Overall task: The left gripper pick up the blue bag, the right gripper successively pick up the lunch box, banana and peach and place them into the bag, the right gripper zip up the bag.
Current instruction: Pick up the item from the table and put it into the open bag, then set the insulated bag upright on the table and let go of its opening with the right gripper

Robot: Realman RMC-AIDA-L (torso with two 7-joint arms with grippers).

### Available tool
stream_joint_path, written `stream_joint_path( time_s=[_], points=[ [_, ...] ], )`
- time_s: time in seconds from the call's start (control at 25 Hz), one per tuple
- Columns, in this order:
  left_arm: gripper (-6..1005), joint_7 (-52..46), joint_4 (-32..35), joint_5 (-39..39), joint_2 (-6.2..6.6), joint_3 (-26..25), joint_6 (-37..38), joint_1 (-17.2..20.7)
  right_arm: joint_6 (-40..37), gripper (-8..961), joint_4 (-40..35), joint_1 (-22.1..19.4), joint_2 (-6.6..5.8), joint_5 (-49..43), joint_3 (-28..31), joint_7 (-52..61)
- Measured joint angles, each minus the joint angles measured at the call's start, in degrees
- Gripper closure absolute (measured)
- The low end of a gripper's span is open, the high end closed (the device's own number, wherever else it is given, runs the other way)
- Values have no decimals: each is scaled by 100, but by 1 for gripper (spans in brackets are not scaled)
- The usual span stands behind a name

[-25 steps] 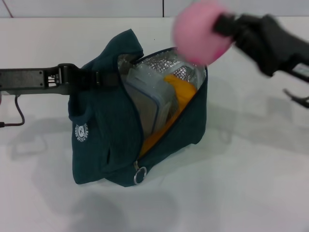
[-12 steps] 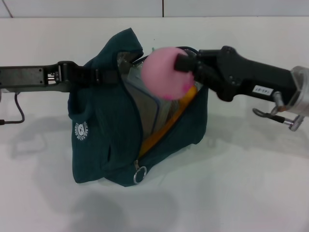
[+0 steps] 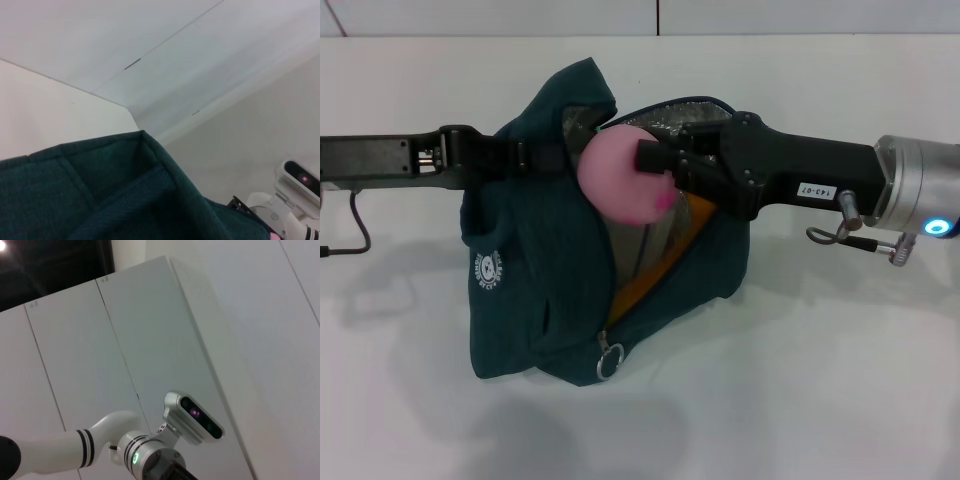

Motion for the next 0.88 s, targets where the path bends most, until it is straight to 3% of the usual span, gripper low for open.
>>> stream_joint_path(
  time_s=[0.32,0.52,0.6,0.76,0.88],
  points=[
    [953,0,0,0,10,0,0,-1,11,789,-6,-40,0,156,-115,24],
    [953,0,0,0,17,0,1,-1,-6,598,-7,-128,0,330,-109,8],
    [953,0,0,0,18,0,1,-1,-25,334,-25,-237,-3,446,-85,-8],
    [953,-7,0,0,20,1,1,3,-44,304,-165,-484,-35,645,-64,-9],
    [953,-14,0,0,26,1,1,24,-89,282,-349,-963,-64,899,233,214]
  ],
)
